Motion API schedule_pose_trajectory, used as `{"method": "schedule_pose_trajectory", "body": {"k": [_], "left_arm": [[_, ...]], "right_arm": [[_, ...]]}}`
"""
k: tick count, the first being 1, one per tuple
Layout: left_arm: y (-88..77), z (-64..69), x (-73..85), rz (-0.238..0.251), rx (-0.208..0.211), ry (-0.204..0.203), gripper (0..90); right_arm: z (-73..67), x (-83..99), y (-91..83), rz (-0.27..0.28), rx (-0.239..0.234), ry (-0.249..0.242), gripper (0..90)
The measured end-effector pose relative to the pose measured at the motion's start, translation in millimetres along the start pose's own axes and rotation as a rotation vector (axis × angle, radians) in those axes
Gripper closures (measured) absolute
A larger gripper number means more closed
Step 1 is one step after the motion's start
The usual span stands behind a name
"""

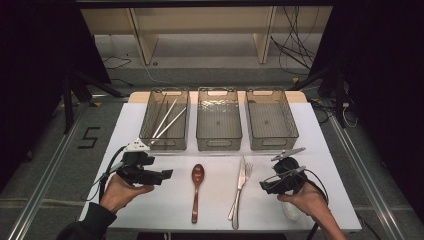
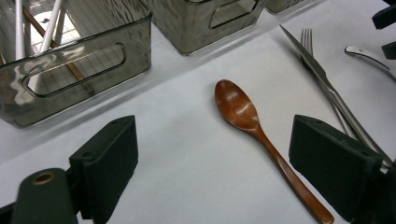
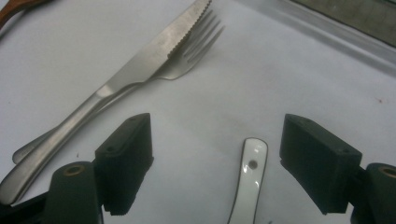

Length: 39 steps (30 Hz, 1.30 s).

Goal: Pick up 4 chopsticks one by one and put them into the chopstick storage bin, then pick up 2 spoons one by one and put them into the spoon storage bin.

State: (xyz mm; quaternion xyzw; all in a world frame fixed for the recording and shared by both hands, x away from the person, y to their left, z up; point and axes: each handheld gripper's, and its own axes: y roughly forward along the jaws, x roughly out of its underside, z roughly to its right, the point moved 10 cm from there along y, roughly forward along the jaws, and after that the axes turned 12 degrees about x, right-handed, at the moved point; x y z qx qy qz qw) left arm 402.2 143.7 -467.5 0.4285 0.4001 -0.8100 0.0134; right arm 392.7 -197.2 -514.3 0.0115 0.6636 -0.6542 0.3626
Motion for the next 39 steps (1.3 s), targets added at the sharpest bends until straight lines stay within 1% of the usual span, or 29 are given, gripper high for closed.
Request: {"method": "schedule_pose_trajectory", "body": {"k": [4, 7, 9, 11, 13, 14, 17, 22, 24, 29, 30, 33, 34, 37, 39], "left_arm": [[-1.3, 1.3, 5.1, -0.011, 0.002, 0.001, 15.0], [-2.7, 5.4, 7.1, -0.002, 0.007, 0.004, 14.9], [-3.2, 6.6, 9.0, -0.006, 0.007, 0.009, 14.5], [-3.3, 8.4, 10.2, -0.006, 0.01, 0.007, 14.5], [-2.7, 10.2, 11.3, -0.006, 0.012, 0.008, 14.4], [-2.7, 10.6, 11.9, -0.009, 0.011, 0.014, 14.3], [-3.2, 12.9, 12.2, -0.01, 0.017, 0.016, 14.2], [-4.8, 15.8, 13.9, -0.011, 0.017, 0.026, 14.2], [-5.2, 16.8, 14.8, -0.008, 0.018, 0.024, 14.2], [-6.3, 15.2, 19.0, -0.01, 0.014, 0.019, 14.2], [-6.8, 14.9, 19.8, -0.016, 0.015, 0.022, 14.2], [-6.9, 15.3, 20.8, -0.017, 0.016, 0.024, 14.2], [-6.8, 15.6, 20.8, -0.018, 0.016, 0.026, 14.2], [-6.3, 16.2, 21.2, -0.025, 0.016, 0.03, 14.2], [-5.6, 16.6, 21.3, -0.023, 0.017, 0.03, 14.2]], "right_arm": [[4.9, 2.8, 3.5, -0.02, -0.007, 0.015, 24.7], [9.4, 3.7, 6.3, -0.037, -0.003, 0.03, 24.2], [12.1, 4.2, 7.9, -0.047, 0.006, 0.035, 24.2], [14.4, 6.1, 9.2, -0.066, 0.007, 0.034, 24.1], [16.6, 9.5, 11.2, -0.096, 0.006, 0.036, 24.7], [17.8, 11.0, 12.3, -0.11, 0.005, 0.033, 25.3], [20.9, 13.6, 14.3, -0.14, 0.0, 0.038, 28.3], [21.8, 15.9, 16.0, -0.175, -0.014, 0.027, 35.3], [20.6, 16.9, 16.1, -0.187, -0.028, 0.02, 39.1], [19.6, 19.8, 18.6, -0.223, -0.039, 0.011, 49.7], [18.8, 21.8, 18.5, -0.243, -0.037, 0.009, 51.1], [19.0, 25.9, 18.3, -0.267, -0.027, -0.002, 56.3], [18.4, 27.4, 18.2, -0.274, -0.029, 0.001, 57.8], [19.7, 32.1, 18.3, -0.295, -0.022, -0.008, 60.9], [19.5, 34.8, 18.0, -0.311, -0.021, -0.005, 62.3]]}}
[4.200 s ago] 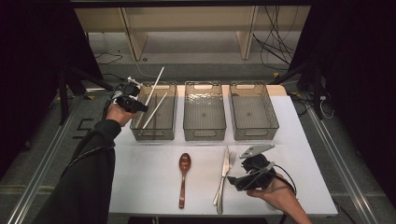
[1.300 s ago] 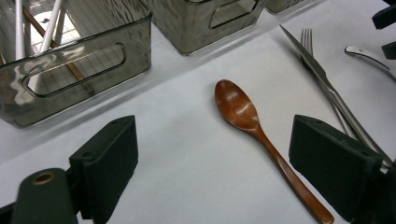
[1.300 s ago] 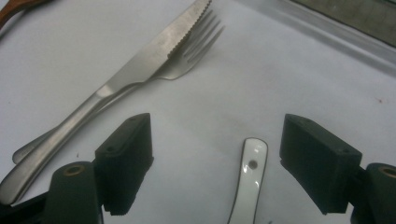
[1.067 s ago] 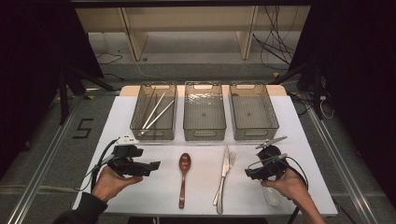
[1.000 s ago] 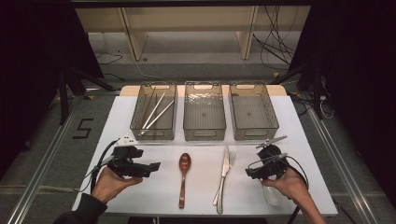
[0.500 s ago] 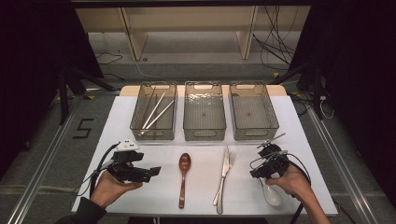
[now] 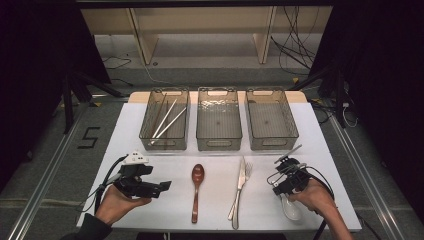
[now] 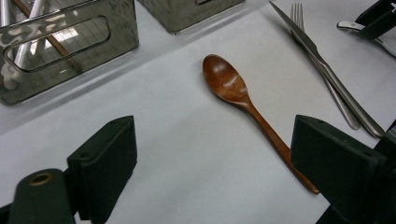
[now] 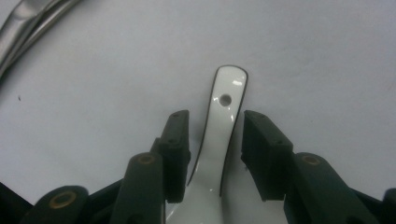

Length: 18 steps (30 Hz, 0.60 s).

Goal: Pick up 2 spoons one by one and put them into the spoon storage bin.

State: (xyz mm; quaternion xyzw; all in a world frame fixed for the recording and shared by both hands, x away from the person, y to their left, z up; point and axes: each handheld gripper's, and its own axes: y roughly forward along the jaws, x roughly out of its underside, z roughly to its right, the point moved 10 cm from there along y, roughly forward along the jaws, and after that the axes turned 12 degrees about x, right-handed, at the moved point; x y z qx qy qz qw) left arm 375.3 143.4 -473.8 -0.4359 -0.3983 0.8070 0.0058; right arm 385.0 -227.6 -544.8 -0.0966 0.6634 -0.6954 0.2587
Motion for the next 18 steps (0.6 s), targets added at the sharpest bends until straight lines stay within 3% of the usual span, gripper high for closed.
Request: {"method": "schedule_pose_trajectory", "body": {"k": [6, 18], "left_arm": [[0.9, 0.1, 0.4, -0.003, 0.001, 0.004, 14.2], [1.2, 0.2, 1.2, -0.009, 0.0, 0.012, 14.2]], "right_arm": [[-1.5, 7.1, 3.1, -0.036, 0.006, -0.024, 67.6], [-3.6, 7.0, 3.1, -0.031, 0.039, -0.064, 76.7]]}}
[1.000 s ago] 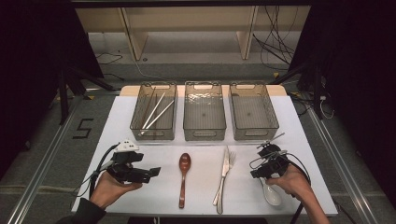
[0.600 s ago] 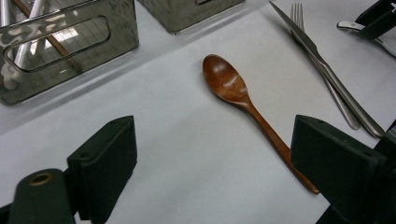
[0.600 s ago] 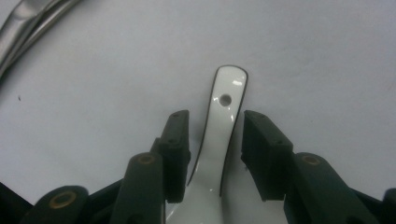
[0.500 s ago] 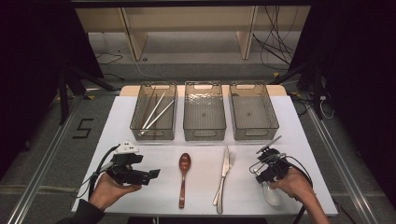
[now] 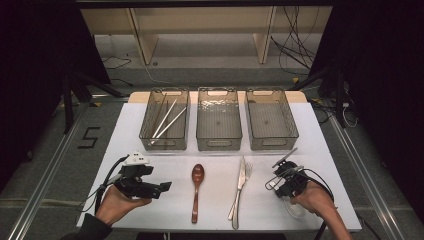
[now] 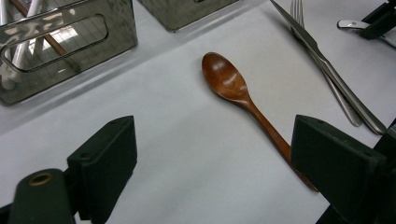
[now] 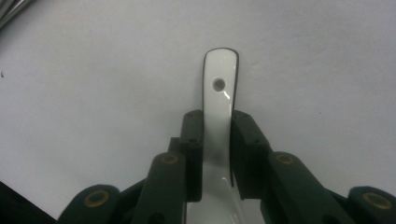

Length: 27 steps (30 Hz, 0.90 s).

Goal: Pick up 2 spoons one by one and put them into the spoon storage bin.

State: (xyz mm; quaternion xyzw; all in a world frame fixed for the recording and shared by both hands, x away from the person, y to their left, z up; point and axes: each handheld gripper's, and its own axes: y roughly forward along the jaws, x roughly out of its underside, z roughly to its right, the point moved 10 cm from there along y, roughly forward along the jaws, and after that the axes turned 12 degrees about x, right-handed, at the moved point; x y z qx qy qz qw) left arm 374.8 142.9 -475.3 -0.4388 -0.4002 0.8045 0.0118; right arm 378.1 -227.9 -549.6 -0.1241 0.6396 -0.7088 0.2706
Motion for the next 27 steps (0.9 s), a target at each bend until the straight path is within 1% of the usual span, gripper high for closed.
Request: {"method": "schedule_pose_trajectory", "body": {"k": [3, 6, 10, 12, 14, 17, 19, 23, 25, 27], "left_arm": [[0.3, -0.3, 0.1, 0.0, -0.002, -0.002, 14.3], [-0.1, 0.1, -0.2, 0.004, -0.005, 0.002, 14.3], [0.6, -0.8, 0.3, 0.003, -0.003, -0.003, 14.3], [0.7, -1.0, 0.6, -0.001, -0.003, -0.003, 14.4], [1.2, -0.7, 0.4, 0.001, -0.002, -0.002, 14.4], [1.4, -0.7, 0.5, 0.0, -0.003, -0.004, 14.4], [0.9, -1.0, 0.2, 0.0, 0.0, -0.004, 14.4], [0.9, -0.7, -0.6, 0.008, 0.005, -0.012, 14.4], [0.8, -0.6, -0.7, 0.008, 0.006, -0.012, 14.4], [0.8, -0.7, -0.7, 0.008, 0.007, -0.013, 14.4]], "right_arm": [[-1.2, -0.6, -0.8, 0.006, -0.001, -0.02, 77.0], [-0.9, -1.6, -3.7, 0.019, 0.005, -0.021, 77.2], [0.8, -4.8, -9.0, 0.054, -0.005, -0.009, 77.4], [1.3, -6.7, -11.3, 0.076, -0.023, -0.006, 77.6], [1.0, -7.9, -14.0, 0.088, -0.031, 0.005, 77.7], [1.7, -11.1, -18.8, 0.124, -0.046, 0.015, 77.8], [1.2, -13.1, -23.3, 0.14, -0.072, 0.023, 77.8], [1.7, -20.5, -33.1, 0.193, -0.1, 0.046, 78.0], [0.1, -23.5, -37.4, 0.213, -0.124, 0.052, 78.1], [-1.5, -25.5, -39.3, 0.23, -0.135, 0.054, 78.2]]}}
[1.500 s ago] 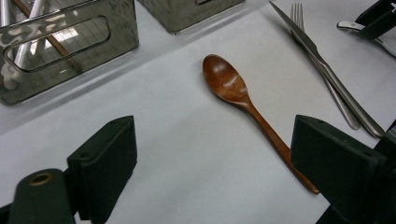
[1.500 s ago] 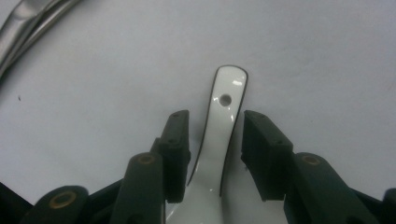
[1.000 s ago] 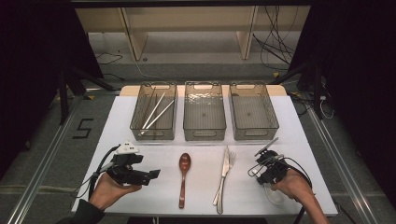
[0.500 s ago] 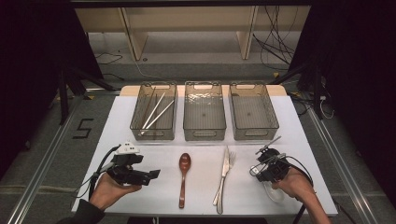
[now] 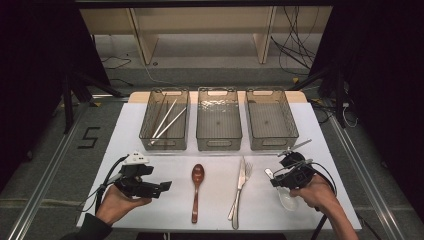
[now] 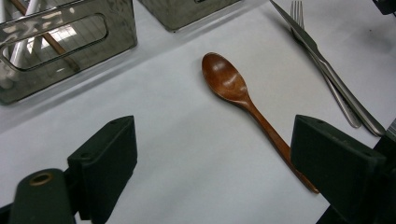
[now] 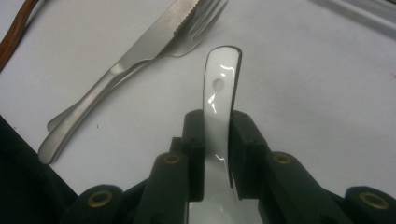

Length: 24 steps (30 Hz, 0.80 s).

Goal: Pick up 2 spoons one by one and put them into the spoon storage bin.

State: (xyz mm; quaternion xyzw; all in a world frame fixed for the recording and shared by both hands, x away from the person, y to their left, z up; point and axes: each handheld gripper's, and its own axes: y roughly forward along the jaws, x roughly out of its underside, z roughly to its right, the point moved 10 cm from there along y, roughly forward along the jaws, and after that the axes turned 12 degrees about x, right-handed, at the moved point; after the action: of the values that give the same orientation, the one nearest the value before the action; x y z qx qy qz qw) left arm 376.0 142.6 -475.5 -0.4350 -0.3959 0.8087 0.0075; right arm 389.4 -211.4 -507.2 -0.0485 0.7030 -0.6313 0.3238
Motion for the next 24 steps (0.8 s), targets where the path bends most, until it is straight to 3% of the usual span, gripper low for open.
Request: {"method": "schedule_pose_trajectory", "body": {"k": [10, 13, 24], "left_arm": [[-0.8, -3.0, 0.1, -0.002, -0.002, -0.003, 14.4], [-1.4, -4.0, 0.0, 0.001, 0.0, -0.009, 14.4], [-1.4, -3.3, -0.4, 0.001, 0.0, -0.007, 14.3]], "right_arm": [[-6.1, -5.8, -6.7, 0.034, -0.022, -0.009, 78.8], [-5.2, -10.0, -9.8, 0.042, -0.009, -0.009, 78.9], [0.9, -43.1, -18.5, 0.113, 0.016, 0.002, 79.6]]}}
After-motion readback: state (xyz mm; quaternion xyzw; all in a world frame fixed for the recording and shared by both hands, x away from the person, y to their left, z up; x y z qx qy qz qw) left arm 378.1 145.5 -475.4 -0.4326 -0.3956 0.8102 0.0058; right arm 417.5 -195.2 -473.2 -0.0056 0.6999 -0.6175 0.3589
